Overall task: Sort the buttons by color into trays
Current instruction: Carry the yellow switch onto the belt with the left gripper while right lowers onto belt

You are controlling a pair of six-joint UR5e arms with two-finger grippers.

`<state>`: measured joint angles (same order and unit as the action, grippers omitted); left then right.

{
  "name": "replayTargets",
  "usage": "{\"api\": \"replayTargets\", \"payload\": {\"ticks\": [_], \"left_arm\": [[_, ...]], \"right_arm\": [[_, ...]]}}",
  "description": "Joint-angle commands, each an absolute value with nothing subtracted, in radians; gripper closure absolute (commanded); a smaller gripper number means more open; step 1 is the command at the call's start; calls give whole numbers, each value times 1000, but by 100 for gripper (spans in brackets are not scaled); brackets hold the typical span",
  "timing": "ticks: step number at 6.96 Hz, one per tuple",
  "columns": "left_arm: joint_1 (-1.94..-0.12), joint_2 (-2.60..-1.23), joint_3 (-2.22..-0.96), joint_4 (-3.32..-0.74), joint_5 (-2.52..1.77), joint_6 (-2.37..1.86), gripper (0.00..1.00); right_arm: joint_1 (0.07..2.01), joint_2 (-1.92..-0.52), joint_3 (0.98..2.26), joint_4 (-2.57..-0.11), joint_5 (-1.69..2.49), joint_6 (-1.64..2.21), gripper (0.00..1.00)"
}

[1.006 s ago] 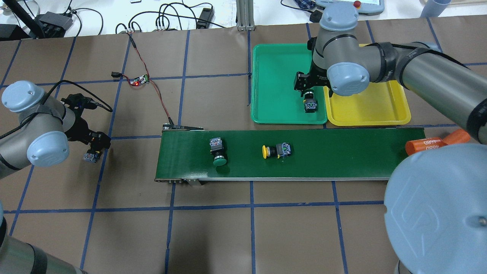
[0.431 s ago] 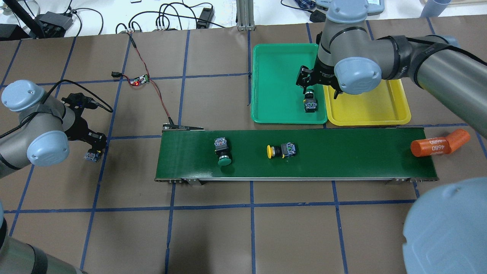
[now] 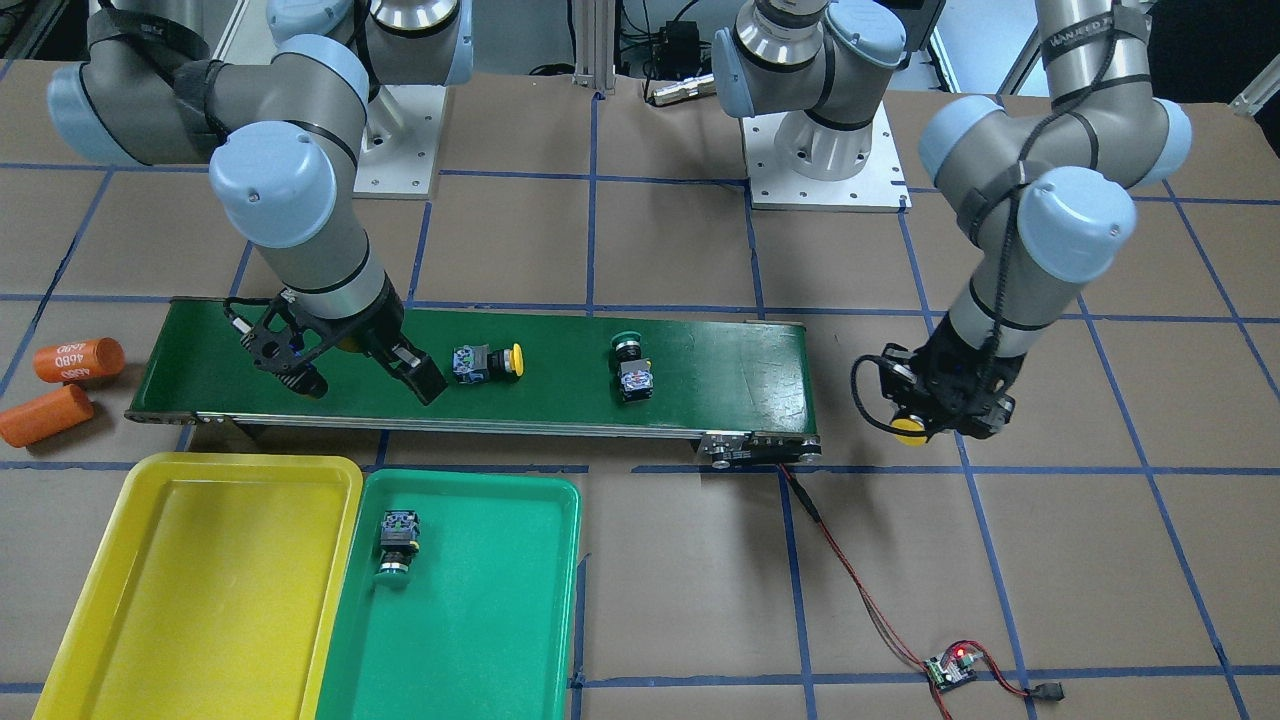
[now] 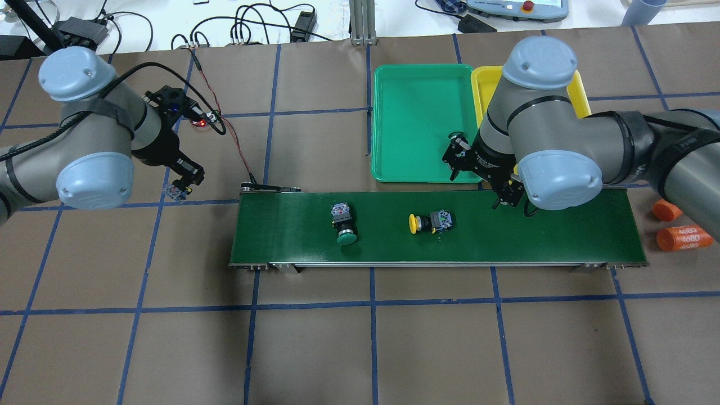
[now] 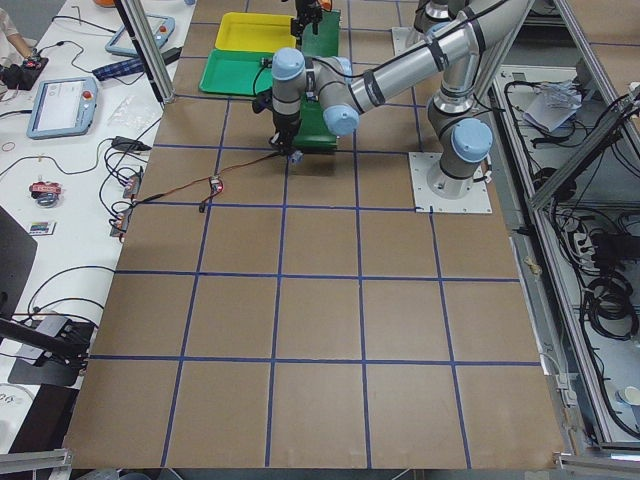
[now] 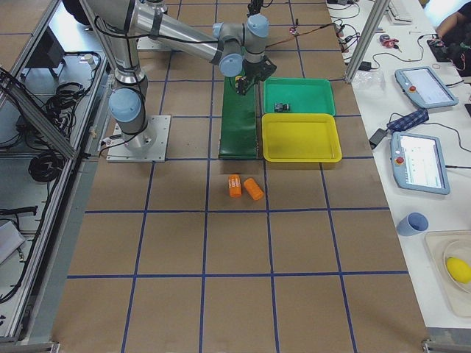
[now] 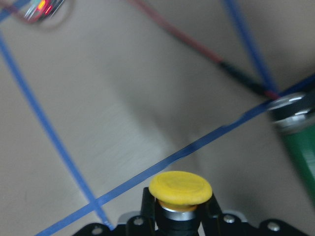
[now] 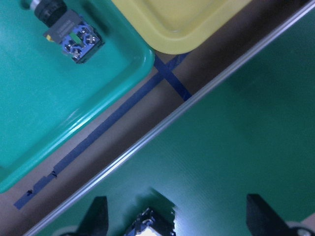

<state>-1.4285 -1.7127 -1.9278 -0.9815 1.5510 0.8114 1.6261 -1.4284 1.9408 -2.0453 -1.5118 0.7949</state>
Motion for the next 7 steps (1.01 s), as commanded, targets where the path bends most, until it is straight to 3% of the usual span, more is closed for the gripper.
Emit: {"api": "replayTargets", "payload": {"ticks": [1, 5, 6, 7], "left_arm": [[-1653, -1634, -1953, -1006, 1552, 992, 88], [-1785, -1666, -2049, -919, 1552, 1311, 86], [-1783, -1666, -2068, -913, 1552, 1315, 58], [-1784, -1664, -2069, -911, 1555, 1313, 1]], "right_arm": [[1629, -1456, 2012, -2048, -1505, 868, 0], [1629, -1421, 2014, -2075, -1474, 903, 0], [1629, -1407, 2017, -2072, -1474, 908, 0], [1629, -1399, 2035, -2075, -1477, 911, 0]]}}
